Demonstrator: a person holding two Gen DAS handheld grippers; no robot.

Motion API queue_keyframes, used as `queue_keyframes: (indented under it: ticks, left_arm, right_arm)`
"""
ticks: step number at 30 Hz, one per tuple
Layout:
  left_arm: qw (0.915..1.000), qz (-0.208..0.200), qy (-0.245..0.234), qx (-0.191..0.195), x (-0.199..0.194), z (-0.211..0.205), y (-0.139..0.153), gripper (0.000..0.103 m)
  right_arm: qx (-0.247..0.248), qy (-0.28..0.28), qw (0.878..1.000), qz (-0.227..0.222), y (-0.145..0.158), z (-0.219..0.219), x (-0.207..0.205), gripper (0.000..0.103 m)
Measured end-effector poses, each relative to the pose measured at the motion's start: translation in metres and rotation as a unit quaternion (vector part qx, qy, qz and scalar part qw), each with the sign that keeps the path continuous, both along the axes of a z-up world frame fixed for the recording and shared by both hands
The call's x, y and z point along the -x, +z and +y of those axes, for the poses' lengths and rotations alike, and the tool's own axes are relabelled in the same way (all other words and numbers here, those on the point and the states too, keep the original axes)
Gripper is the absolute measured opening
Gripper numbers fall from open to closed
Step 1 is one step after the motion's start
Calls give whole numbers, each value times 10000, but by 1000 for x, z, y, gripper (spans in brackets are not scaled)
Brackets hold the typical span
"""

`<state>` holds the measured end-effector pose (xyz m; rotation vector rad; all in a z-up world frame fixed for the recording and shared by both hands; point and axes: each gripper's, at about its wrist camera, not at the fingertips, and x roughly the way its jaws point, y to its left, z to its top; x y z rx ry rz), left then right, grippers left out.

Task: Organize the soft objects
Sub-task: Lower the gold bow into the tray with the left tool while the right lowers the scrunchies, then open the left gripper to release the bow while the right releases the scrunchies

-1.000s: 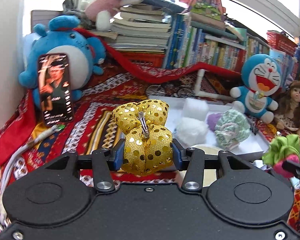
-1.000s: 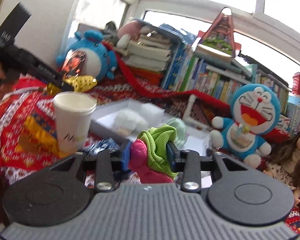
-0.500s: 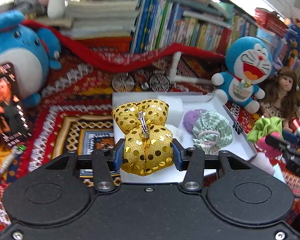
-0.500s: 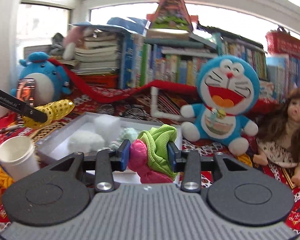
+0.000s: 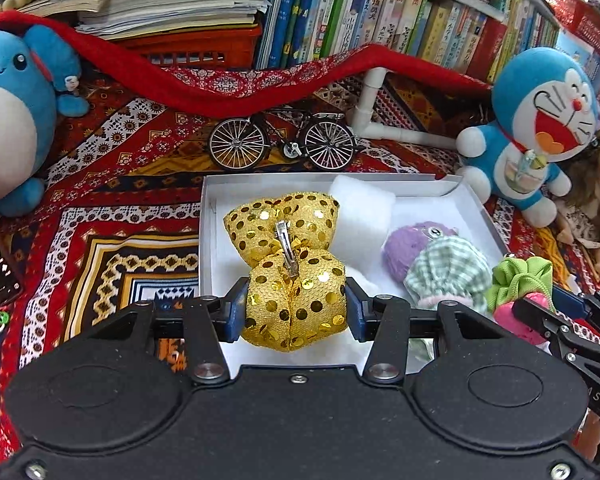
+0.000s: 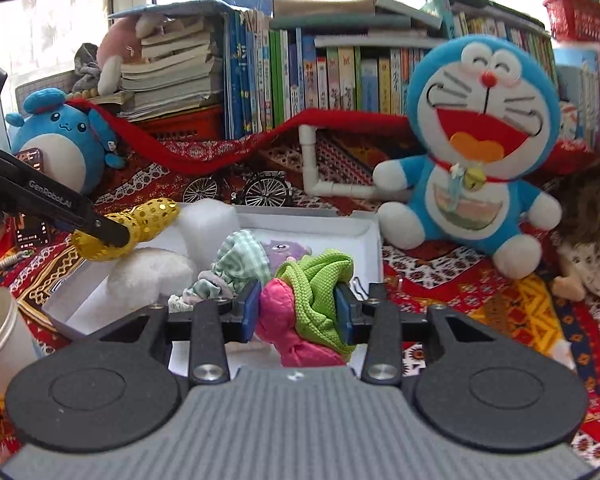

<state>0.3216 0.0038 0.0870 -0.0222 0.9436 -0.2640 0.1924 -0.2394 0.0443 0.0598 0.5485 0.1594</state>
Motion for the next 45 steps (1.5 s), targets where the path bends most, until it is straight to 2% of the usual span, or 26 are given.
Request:
queue_keyframes:
  ticks: [7,16,21,24,28,30,33,39,45]
  left_arm:
    - [9997,-125,39,-228,-19,-6,-6,48]
    - [9998,111,52,-183,-38,-2,-22,53]
    - [9998,159,90,-118,-39,3,-25,59]
    - [9998,181,94,-21,-39,5,-23,64]
    - [9997,187,151,68,-38,7,-17,68]
    - [9997,179,152,100,-36,8,-14,72]
    - [9998,115,119,119,-30,9,-8,75]
    - [9997,-78,78,210,-9,11,10,77]
    - [9983,-560,-127,109,27,5,30,79]
  right_arm:
    - [-210,-15,9996,161,-11,0,-18,44]
    - [-334,25,9992,228,-14,-3,-24,45]
    - [-310,23,9991,284,-18,-6,-24,47]
    - [-319,18,9991,282,-18,-6,-24,49]
    - [-322,4,9991,279,-16,-6,-22,58]
    - [-346,5,9990,274,-14,-7,-21,59]
    - [-376,-7,9990,249,-12,-10,-18,67]
    - [-362,-73,9992,138,-6,-14,-7,72]
    - [-243,8,9996,-169,8,-14,13,78]
